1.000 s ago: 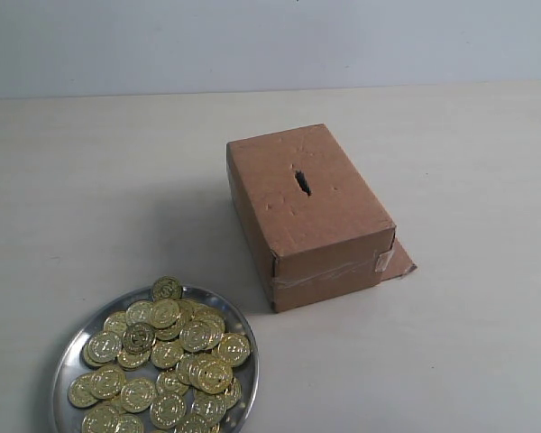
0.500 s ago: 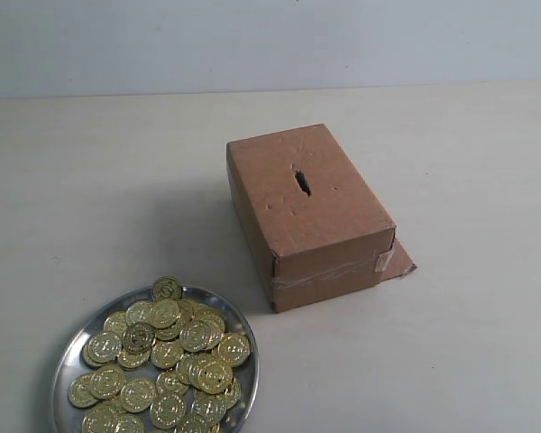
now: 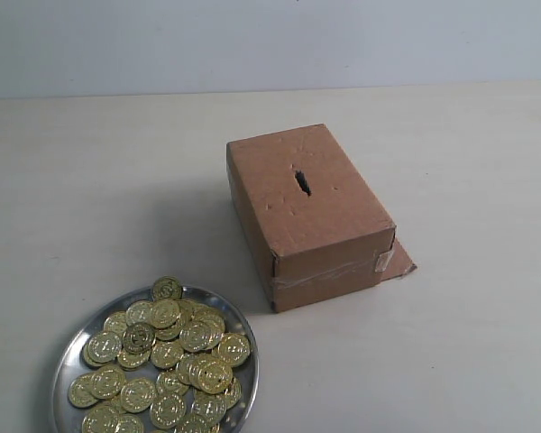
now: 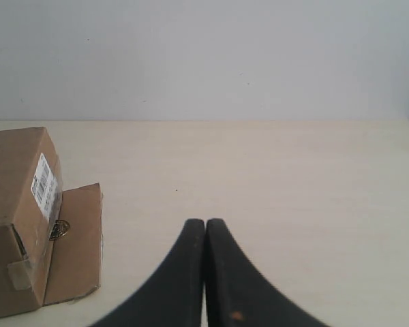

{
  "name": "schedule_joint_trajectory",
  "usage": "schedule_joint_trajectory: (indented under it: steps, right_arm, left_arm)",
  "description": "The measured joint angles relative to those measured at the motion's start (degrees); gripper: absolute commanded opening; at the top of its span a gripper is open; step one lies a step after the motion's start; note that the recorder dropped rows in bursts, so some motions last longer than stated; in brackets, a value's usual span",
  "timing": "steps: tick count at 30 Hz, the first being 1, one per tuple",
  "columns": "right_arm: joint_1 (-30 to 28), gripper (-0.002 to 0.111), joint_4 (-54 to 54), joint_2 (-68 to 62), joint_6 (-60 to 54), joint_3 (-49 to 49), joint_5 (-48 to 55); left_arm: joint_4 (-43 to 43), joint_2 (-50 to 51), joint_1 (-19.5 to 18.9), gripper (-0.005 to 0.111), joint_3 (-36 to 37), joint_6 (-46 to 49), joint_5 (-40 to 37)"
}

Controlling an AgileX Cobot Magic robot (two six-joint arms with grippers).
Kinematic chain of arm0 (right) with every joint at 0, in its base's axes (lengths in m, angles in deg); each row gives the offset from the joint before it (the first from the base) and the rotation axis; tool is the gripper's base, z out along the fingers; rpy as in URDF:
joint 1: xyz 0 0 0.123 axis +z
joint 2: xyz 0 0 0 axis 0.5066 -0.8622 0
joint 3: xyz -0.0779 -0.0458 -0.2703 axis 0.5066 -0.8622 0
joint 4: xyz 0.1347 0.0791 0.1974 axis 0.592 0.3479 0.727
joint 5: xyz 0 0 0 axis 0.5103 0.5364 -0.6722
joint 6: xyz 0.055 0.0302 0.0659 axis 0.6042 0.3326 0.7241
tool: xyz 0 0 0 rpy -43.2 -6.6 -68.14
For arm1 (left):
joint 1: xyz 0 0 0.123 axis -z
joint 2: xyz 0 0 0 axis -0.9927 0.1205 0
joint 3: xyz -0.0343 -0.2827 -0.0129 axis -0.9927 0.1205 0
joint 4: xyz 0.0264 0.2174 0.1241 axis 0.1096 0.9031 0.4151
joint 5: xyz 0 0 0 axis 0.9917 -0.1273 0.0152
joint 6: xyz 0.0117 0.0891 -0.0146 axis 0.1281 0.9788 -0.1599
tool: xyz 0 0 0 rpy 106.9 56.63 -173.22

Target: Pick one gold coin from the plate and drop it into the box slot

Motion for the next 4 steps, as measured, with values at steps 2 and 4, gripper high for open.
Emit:
schedule_joint_trajectory:
  steps: [2,4]
  right_arm:
    - [0.00,0.000,0.00,0.00,0.00,0.00,0.00]
    - [0.00,0.000,0.00,0.00,0.00,0.00,0.00]
  left_arm:
    - [0.00,0.00,0.00,0.000,0.00,0.00,0.00]
    - [0.00,0.00,0.00,0.000,0.00,0.00,0.00]
